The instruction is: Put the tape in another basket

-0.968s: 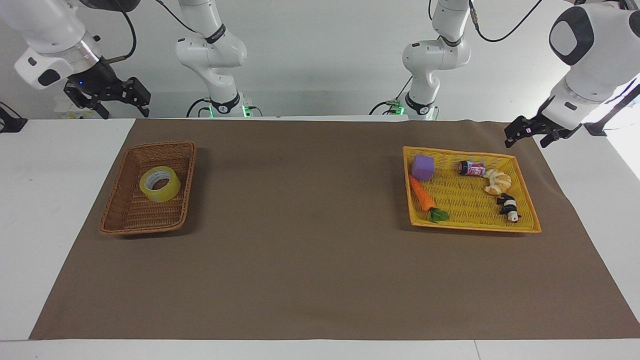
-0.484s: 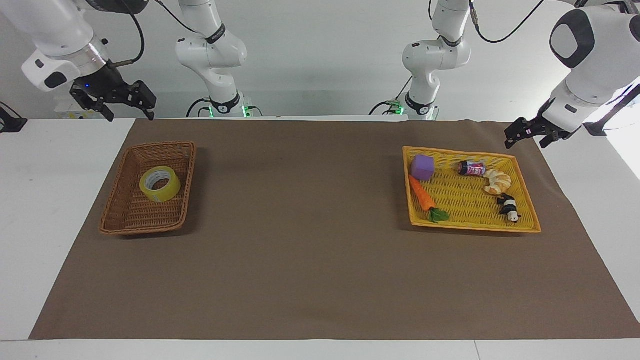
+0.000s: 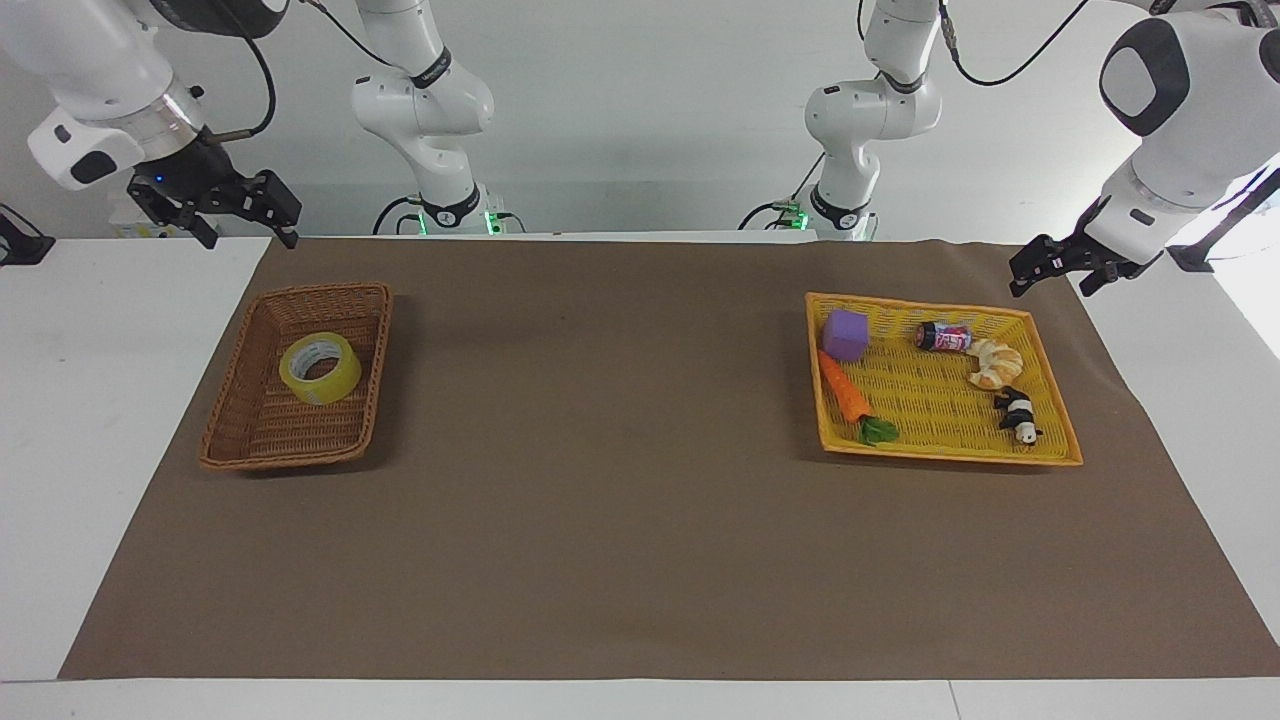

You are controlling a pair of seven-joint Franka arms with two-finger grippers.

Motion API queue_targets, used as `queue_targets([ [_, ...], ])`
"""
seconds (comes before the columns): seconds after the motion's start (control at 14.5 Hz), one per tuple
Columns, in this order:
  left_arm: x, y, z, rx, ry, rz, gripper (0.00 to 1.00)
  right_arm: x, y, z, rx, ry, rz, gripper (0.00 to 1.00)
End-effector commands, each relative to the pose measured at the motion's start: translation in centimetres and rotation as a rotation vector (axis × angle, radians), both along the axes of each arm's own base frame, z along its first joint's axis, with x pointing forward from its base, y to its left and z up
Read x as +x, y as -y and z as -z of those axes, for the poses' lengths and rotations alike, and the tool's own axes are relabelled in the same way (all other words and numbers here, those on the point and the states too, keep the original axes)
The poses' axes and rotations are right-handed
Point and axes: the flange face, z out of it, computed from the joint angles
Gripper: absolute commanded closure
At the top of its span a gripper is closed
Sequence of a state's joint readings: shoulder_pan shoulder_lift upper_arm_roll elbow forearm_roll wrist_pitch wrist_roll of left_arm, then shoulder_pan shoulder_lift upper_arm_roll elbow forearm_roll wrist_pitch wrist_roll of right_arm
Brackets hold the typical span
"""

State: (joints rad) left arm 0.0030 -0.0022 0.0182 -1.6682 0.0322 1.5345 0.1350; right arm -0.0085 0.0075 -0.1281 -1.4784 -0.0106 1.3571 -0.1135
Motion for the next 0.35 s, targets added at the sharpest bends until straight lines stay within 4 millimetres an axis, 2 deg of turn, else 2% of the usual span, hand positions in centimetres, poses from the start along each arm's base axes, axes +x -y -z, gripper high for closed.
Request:
queue_targets([
  [0.0, -0.52, -0.1, -0.43, -0.008, -0.005, -0.003, 0.0, 0.33, 0.21, -0.34, -0.021, 0.005, 0.014, 0.0],
  [0.28, -0.52, -0.1, -0.43, -0.008, -0.005, -0.003, 0.0, 0.3, 0.17, -0.52, -0.025, 0.015, 0.014, 0.0],
])
